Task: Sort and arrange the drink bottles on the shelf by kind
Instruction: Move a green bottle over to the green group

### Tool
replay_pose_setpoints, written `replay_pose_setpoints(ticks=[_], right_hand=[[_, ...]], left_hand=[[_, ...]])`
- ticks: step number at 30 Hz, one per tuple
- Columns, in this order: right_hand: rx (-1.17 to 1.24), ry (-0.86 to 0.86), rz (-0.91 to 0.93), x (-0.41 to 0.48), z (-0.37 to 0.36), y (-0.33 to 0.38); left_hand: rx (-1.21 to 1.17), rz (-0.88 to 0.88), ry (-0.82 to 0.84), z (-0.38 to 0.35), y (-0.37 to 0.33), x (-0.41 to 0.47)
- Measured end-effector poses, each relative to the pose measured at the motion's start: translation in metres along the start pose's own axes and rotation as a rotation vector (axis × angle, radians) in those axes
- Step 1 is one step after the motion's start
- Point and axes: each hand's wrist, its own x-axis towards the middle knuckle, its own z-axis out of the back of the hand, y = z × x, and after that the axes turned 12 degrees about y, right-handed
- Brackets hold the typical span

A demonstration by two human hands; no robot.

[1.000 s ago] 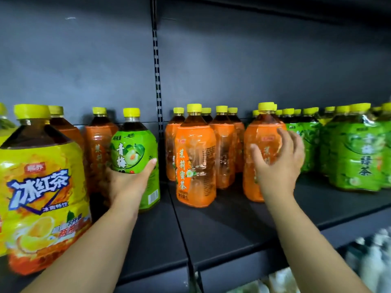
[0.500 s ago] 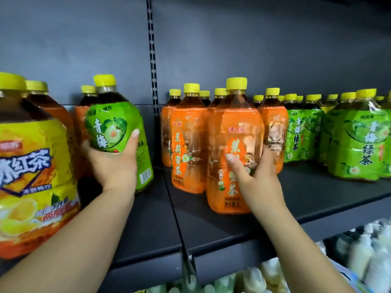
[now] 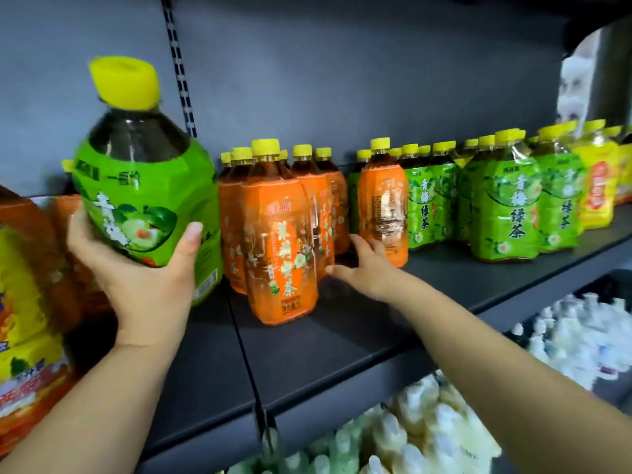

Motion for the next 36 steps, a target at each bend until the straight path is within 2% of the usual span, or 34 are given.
replay_pose_setpoints(ticks=[2,3,6,9,11,14,16,19,22,24,26,29,32,33,36], right_hand=[[0.05,-0.253,-0.034,0.014,0.031,-0.016],[0.073,-0.327,-0.061,0.022,0.045,-0.023],[0.186,-0.355,-0.117,0.048,0.058,-0.042],[0.357,-0.324,-0.06,0.065,0.052,-0.06],[0.432,-0.247,-0.029,0.07,0.053,-0.066],[0.34,-0.174,-0.01,0.072,0.061,-0.071],[0.303,-0.163,0.036,0.072,0.062,-0.075],[0.422,-0.087,0.171,0.069,0.054,-0.08],[0.586,0.186,0.282,0.068,0.047,-0.081],[0.646,0.427,0.338,0.062,0.043,-0.077],[0.638,0.551,0.349,0.053,0.043,-0.069],[0.802,0.496,0.408,0.03,0.048,-0.055],[0.908,0.494,0.595,-0.004,0.05,-0.05],[0.894,0.435,0.64,-0.015,0.05,-0.052],[0.88,0.075,0.623,-0.023,0.059,-0.069]], left_hand=[[-0.154,-0.022,0.039,-0.005,0.0,-0.005],[-0.203,-0.025,0.063,-0.009,-0.005,-0.008],[-0.197,-0.047,0.142,-0.021,-0.027,-0.026],[-0.133,-0.13,0.196,-0.029,-0.039,-0.048],[-0.122,-0.159,0.227,-0.038,-0.047,-0.059],[-0.066,-0.127,0.239,-0.064,-0.065,-0.076],[-0.059,-0.041,0.209,-0.086,-0.076,-0.087],[-0.059,0.165,0.093,-0.113,-0.083,-0.095],[-0.071,0.358,-0.001,-0.129,-0.083,-0.091],[0.034,0.368,-0.012,-0.134,-0.082,-0.091],[0.063,0.373,0.017,-0.135,-0.081,-0.093],[-0.012,0.373,0.103,-0.133,-0.078,-0.101],[-0.032,0.341,0.221,-0.147,-0.083,-0.115],[-0.058,0.342,0.266,-0.156,-0.088,-0.119],[-0.19,0.392,0.445,-0.18,-0.101,-0.124]])
